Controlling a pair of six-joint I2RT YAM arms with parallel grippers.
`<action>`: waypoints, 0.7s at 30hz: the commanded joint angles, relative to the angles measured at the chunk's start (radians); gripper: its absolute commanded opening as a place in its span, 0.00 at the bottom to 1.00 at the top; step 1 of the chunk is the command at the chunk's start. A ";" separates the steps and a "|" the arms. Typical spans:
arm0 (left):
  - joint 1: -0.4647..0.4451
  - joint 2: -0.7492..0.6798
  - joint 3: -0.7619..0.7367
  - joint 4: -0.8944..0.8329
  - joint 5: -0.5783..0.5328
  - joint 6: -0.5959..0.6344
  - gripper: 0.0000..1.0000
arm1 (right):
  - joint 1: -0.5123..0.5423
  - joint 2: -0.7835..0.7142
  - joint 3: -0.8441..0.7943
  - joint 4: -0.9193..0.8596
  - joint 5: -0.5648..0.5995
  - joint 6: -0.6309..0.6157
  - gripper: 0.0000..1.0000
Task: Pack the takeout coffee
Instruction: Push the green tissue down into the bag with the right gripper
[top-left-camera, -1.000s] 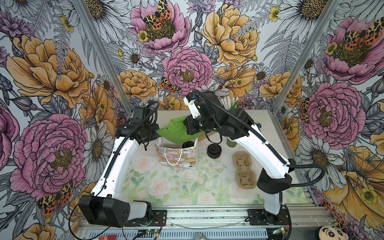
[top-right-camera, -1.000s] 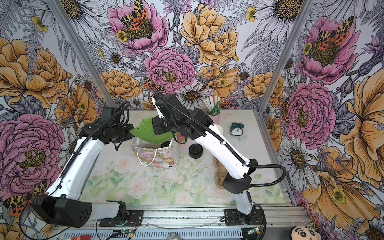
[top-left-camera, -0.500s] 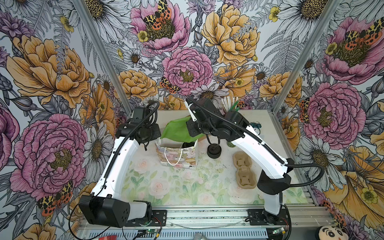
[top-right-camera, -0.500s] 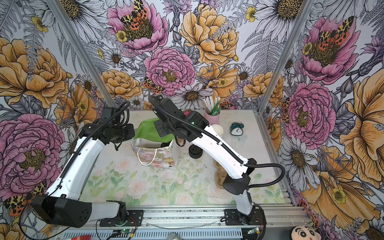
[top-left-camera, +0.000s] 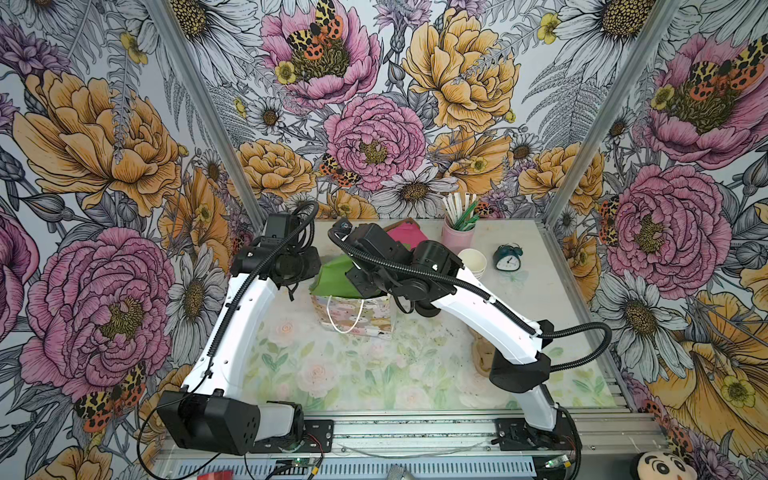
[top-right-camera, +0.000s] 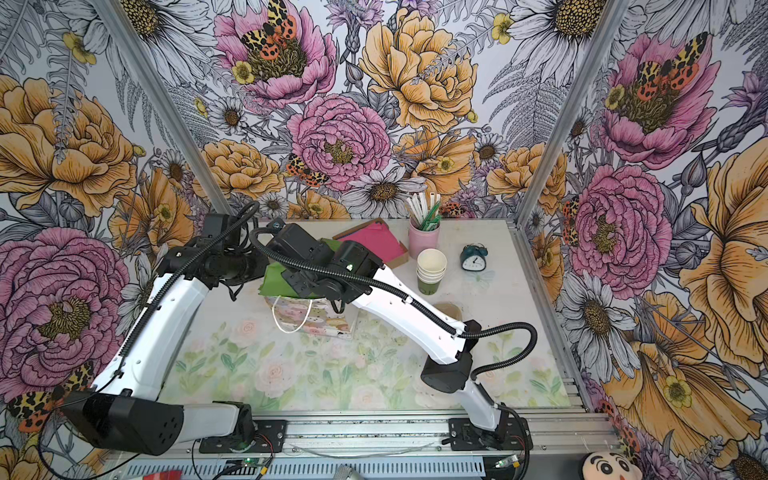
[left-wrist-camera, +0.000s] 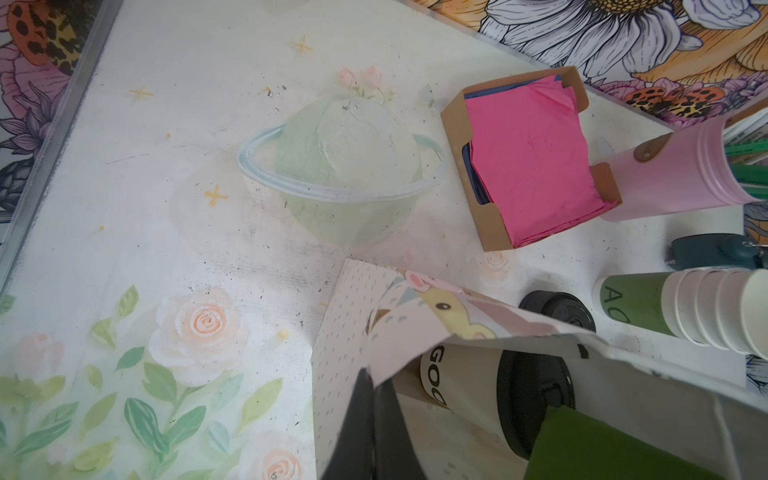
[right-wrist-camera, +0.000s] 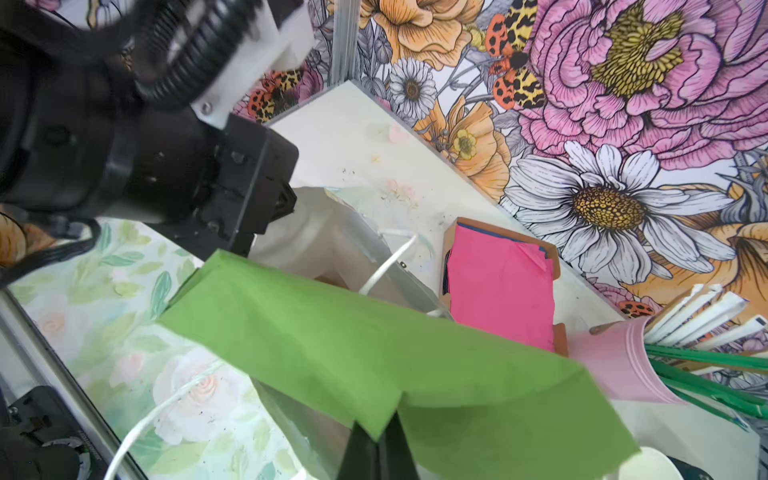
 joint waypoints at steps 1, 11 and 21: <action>-0.005 0.002 0.027 0.022 0.025 0.000 0.00 | -0.002 0.014 0.015 -0.046 0.071 -0.026 0.00; -0.005 0.000 0.028 0.022 0.026 0.000 0.00 | -0.007 0.055 0.050 -0.085 0.149 -0.029 0.00; -0.004 0.005 0.028 0.022 0.027 0.000 0.00 | 0.004 0.124 0.096 -0.079 -0.073 -0.024 0.08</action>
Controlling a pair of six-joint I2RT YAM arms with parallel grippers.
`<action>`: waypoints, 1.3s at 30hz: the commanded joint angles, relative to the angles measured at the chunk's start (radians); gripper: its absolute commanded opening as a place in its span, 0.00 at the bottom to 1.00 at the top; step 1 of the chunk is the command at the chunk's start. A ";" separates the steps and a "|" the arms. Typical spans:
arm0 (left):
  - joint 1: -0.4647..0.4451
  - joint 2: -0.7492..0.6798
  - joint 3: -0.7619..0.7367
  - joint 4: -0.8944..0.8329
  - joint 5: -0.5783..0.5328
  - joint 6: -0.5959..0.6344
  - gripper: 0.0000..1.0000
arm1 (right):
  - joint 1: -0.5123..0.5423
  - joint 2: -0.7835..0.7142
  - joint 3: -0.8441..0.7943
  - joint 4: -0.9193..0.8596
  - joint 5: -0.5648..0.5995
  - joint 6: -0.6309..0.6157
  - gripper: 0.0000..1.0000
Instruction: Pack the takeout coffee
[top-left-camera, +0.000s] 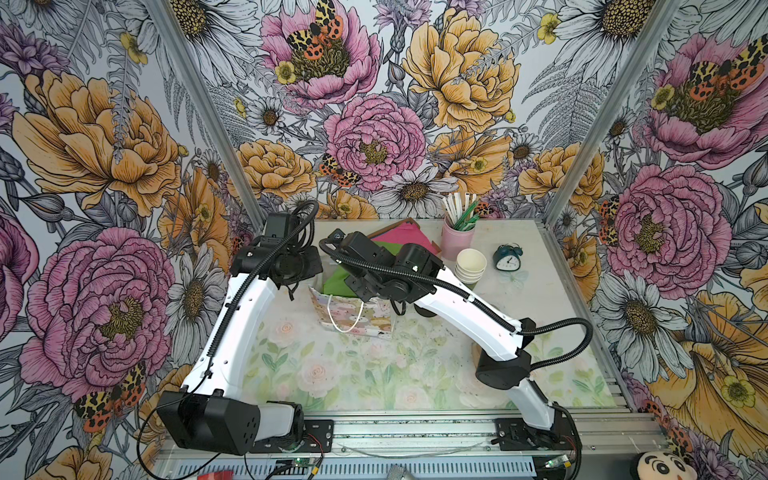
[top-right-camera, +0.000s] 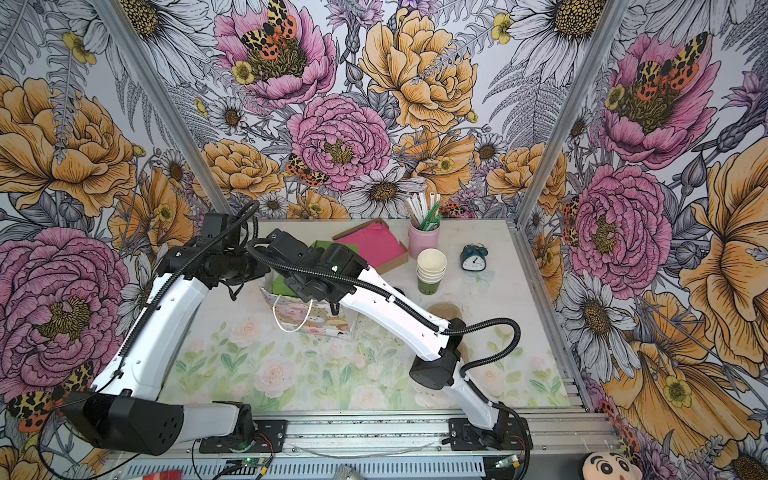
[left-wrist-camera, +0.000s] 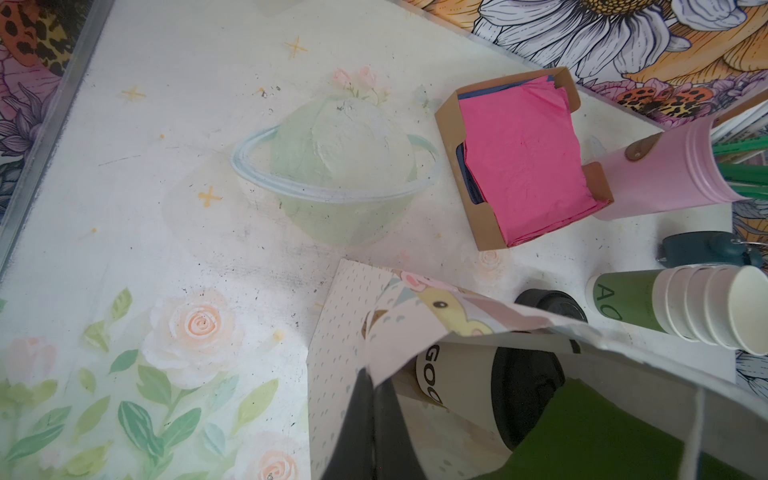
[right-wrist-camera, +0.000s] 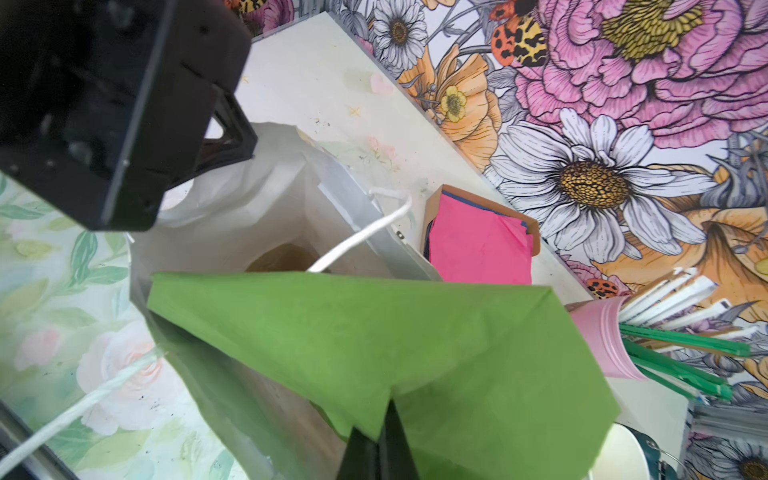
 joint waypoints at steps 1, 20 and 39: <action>-0.004 0.006 0.023 0.020 0.016 0.000 0.00 | 0.006 0.032 0.032 0.000 -0.112 -0.004 0.11; -0.004 0.016 0.020 0.021 0.018 0.005 0.00 | -0.103 -0.055 0.053 0.127 -0.421 0.154 0.71; -0.003 0.006 0.022 0.022 0.028 -0.003 0.00 | -0.141 -0.139 -0.172 0.165 -0.373 0.172 0.65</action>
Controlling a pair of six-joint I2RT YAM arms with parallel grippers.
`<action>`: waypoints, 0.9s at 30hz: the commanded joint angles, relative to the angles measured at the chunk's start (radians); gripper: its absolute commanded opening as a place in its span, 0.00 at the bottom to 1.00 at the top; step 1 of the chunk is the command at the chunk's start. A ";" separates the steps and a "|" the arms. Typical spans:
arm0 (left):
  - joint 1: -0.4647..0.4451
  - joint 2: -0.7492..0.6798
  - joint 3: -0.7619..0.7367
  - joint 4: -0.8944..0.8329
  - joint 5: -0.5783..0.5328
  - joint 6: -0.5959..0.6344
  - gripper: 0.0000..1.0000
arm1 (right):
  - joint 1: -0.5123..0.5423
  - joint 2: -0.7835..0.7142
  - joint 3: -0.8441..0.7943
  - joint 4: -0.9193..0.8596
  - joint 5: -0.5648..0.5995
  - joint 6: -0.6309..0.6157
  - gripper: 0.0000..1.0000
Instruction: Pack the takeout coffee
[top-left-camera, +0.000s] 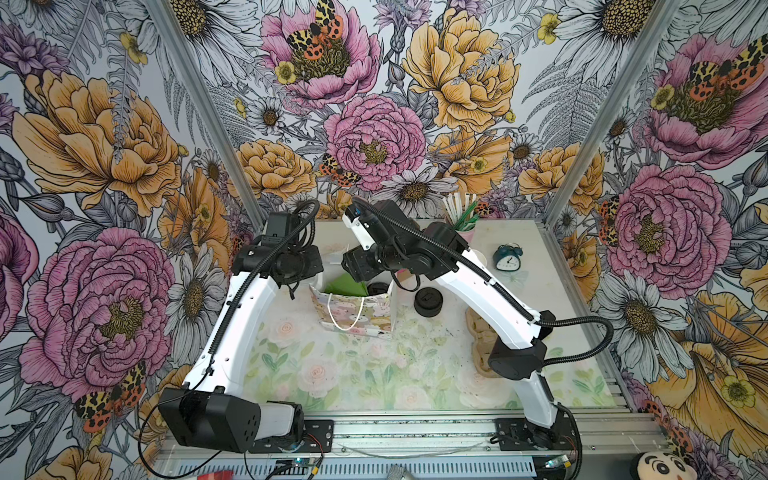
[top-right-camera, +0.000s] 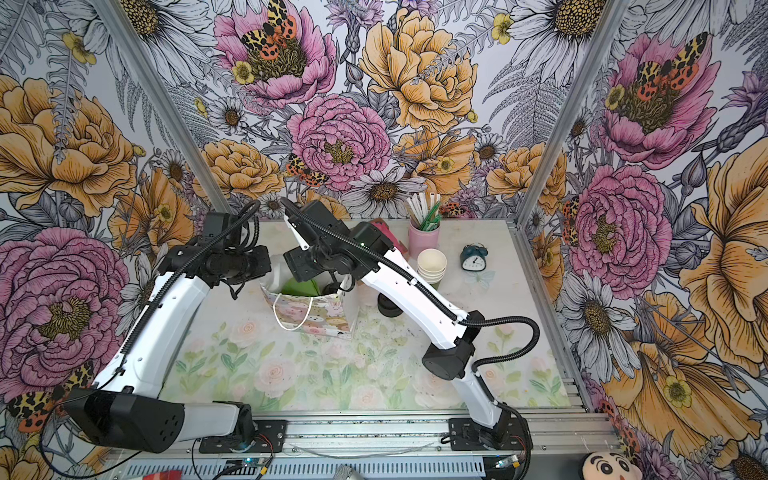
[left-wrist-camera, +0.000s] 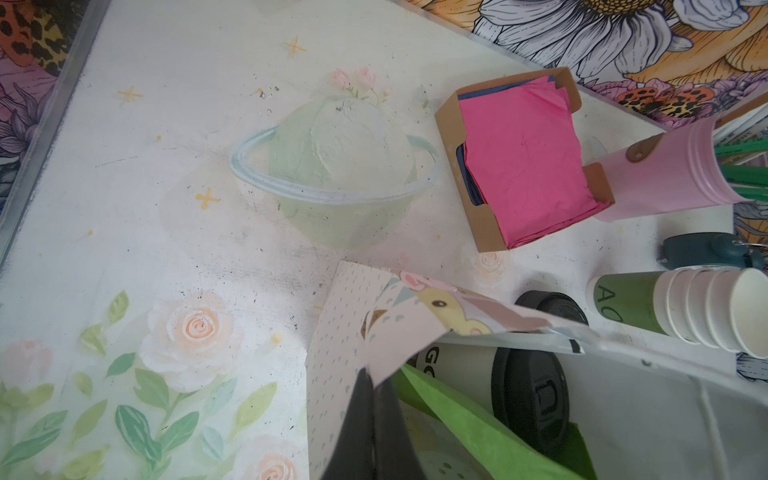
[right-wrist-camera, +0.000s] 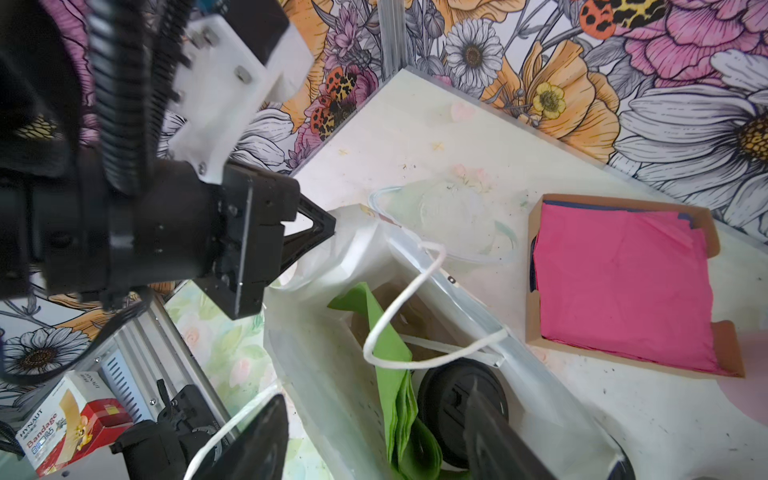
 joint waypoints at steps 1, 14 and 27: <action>-0.004 -0.007 0.020 0.016 0.023 -0.006 0.00 | -0.004 -0.047 -0.084 0.003 0.012 0.002 0.63; 0.003 -0.027 0.051 0.014 0.027 -0.009 0.25 | -0.009 -0.007 -0.082 0.003 -0.009 0.006 0.50; 0.035 -0.115 0.175 0.014 0.002 -0.031 0.61 | -0.019 -0.005 0.135 0.008 0.004 -0.019 0.66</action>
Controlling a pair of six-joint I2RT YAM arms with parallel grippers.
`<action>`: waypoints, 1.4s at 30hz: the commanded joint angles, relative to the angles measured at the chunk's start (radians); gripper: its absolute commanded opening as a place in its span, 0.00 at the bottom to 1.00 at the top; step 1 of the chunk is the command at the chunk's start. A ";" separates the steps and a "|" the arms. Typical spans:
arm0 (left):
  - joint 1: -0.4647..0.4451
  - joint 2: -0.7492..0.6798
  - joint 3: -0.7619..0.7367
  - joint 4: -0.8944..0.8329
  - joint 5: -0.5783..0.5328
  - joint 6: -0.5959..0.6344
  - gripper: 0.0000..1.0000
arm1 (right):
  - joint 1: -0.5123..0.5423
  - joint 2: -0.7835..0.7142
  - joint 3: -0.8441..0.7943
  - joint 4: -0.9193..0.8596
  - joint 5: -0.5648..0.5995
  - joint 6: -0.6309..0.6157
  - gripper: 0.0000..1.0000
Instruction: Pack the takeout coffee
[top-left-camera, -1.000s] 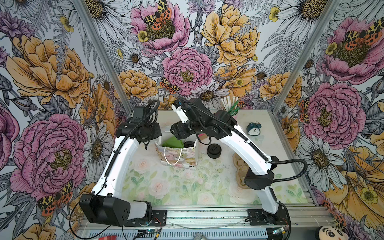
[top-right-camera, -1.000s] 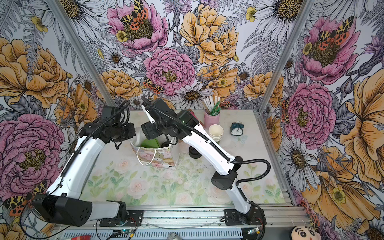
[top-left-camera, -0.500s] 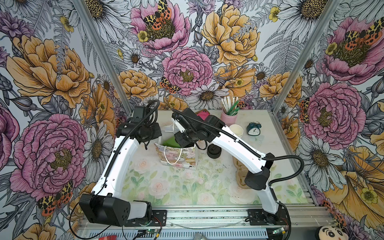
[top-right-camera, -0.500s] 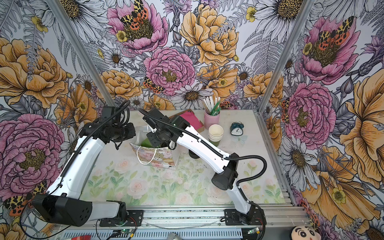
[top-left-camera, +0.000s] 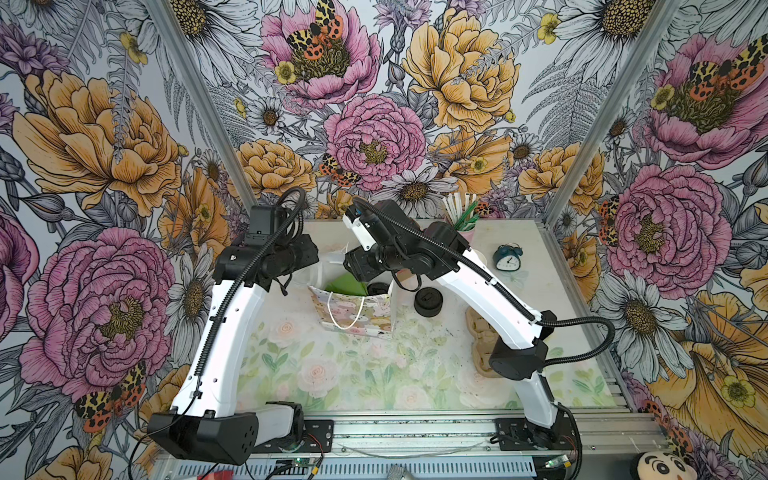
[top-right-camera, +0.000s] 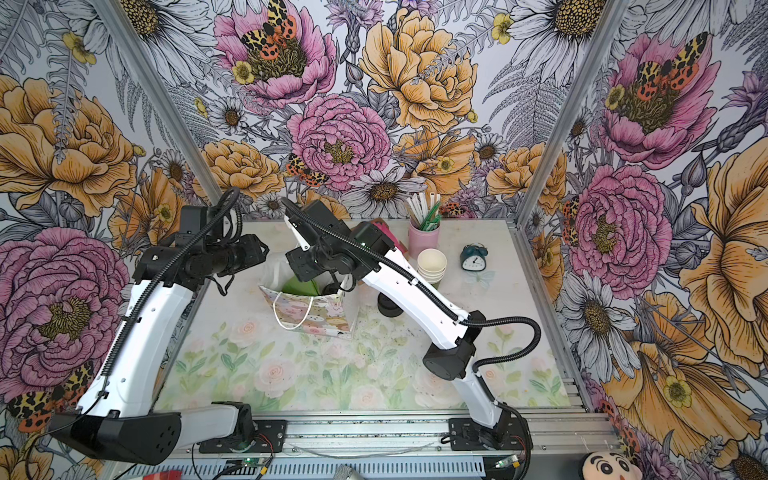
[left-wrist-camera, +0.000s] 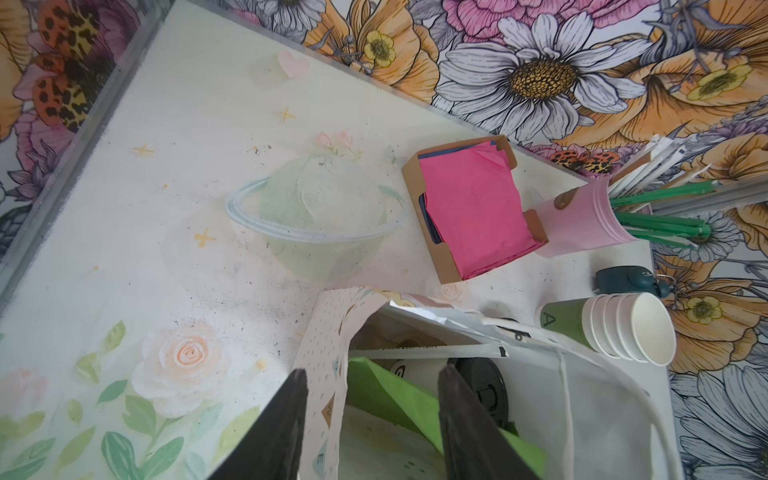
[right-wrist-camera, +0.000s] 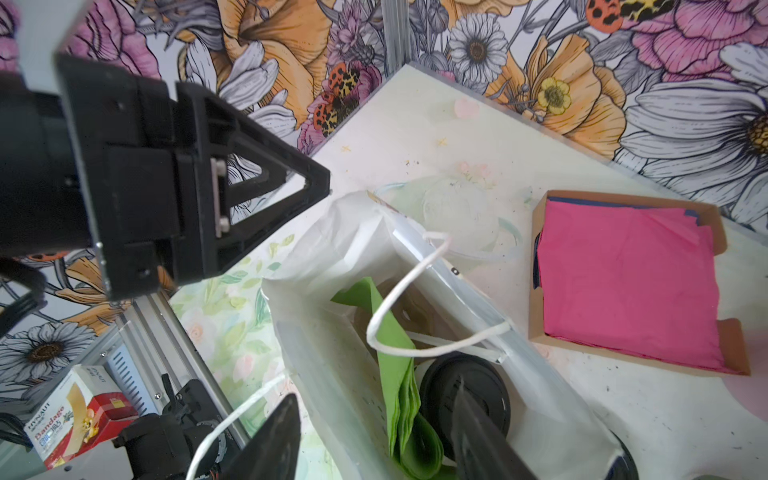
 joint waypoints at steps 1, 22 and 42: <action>0.014 -0.050 0.073 0.016 -0.031 -0.001 0.64 | -0.015 -0.007 0.074 0.017 0.024 -0.018 0.67; 0.245 -0.001 0.190 0.049 -0.048 0.132 0.96 | -0.280 -0.181 -0.089 0.032 0.128 -0.041 0.83; 0.397 0.042 -0.304 0.588 -0.186 0.056 0.99 | -0.887 -0.846 -1.386 0.752 0.070 0.045 0.99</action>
